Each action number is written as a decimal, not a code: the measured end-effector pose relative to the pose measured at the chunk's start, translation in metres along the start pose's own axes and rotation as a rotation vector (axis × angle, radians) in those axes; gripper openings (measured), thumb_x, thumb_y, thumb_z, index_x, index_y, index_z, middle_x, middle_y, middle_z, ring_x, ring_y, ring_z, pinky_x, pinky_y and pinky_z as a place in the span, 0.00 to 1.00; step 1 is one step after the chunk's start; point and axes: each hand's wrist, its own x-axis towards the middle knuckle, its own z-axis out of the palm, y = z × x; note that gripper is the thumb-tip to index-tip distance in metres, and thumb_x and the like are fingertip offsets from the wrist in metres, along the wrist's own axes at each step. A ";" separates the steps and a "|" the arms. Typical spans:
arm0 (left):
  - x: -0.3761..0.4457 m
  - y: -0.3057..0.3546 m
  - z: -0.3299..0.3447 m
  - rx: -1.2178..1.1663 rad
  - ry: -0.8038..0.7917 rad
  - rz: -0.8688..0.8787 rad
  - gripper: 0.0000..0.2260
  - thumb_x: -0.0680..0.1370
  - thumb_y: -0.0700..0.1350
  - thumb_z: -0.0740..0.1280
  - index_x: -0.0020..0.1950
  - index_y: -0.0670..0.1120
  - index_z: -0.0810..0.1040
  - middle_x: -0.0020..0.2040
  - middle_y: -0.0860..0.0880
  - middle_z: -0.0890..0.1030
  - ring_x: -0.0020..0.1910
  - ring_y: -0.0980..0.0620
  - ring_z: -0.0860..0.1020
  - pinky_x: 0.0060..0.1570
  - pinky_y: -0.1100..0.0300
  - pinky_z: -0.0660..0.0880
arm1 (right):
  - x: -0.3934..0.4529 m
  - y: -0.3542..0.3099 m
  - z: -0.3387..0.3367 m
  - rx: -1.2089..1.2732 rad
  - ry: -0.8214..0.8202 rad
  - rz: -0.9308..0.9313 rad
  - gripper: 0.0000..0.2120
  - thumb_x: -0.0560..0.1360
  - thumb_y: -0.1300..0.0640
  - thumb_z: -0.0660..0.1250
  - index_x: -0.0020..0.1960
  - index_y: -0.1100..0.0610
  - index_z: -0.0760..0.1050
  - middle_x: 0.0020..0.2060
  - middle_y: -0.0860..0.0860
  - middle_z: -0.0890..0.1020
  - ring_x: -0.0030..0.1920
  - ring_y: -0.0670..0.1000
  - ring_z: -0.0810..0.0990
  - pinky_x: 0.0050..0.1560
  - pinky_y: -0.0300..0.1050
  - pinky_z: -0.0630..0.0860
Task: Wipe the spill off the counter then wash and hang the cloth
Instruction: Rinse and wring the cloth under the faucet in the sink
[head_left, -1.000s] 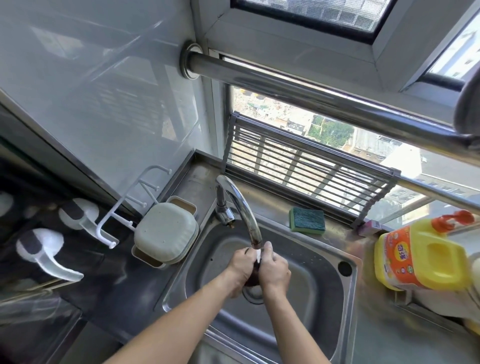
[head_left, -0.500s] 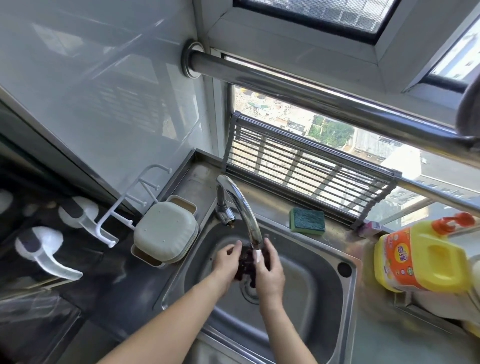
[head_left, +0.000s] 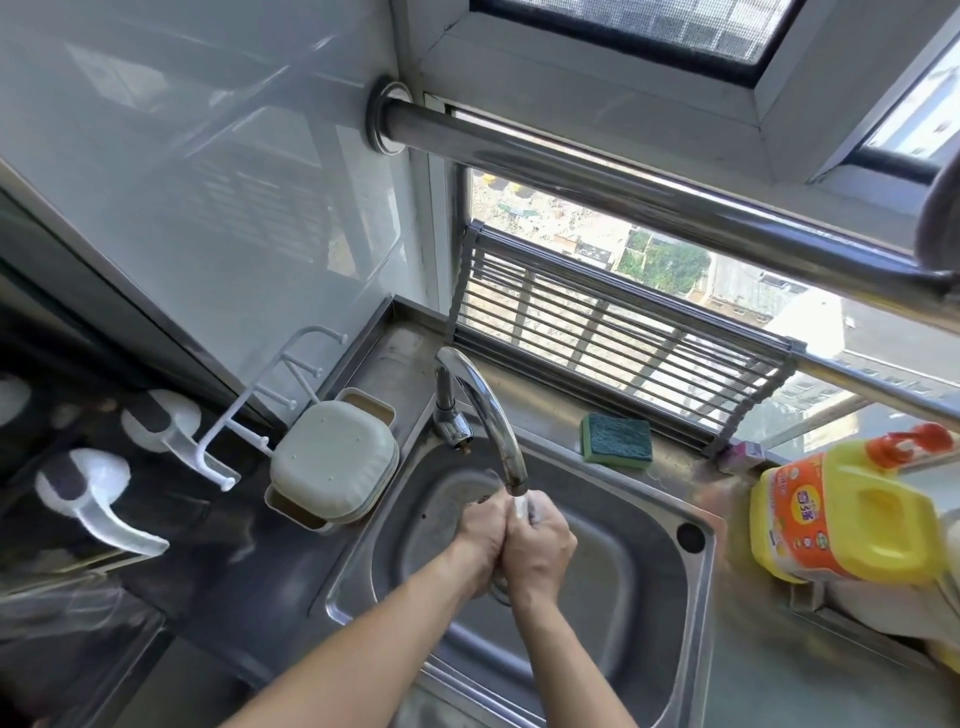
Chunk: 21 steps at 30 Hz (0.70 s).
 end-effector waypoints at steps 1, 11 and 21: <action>-0.002 0.001 0.000 0.012 -0.001 -0.004 0.10 0.75 0.44 0.71 0.34 0.44 0.82 0.32 0.48 0.81 0.30 0.49 0.78 0.31 0.58 0.73 | 0.000 0.000 -0.001 -0.016 -0.005 0.000 0.19 0.78 0.55 0.68 0.30 0.51 0.67 0.24 0.46 0.74 0.28 0.44 0.72 0.31 0.41 0.65; -0.013 0.018 -0.029 0.266 -0.106 0.105 0.14 0.84 0.53 0.62 0.42 0.47 0.75 0.29 0.50 0.76 0.23 0.53 0.72 0.23 0.66 0.64 | 0.018 0.010 -0.004 0.062 -0.210 0.189 0.19 0.82 0.46 0.61 0.35 0.53 0.75 0.35 0.48 0.82 0.44 0.56 0.80 0.48 0.51 0.75; -0.014 0.006 -0.018 0.152 0.037 0.115 0.16 0.86 0.54 0.55 0.54 0.47 0.79 0.47 0.47 0.82 0.45 0.51 0.81 0.41 0.58 0.78 | -0.007 0.011 -0.002 0.205 -0.303 0.046 0.10 0.74 0.49 0.65 0.54 0.42 0.81 0.51 0.45 0.85 0.54 0.46 0.82 0.58 0.47 0.78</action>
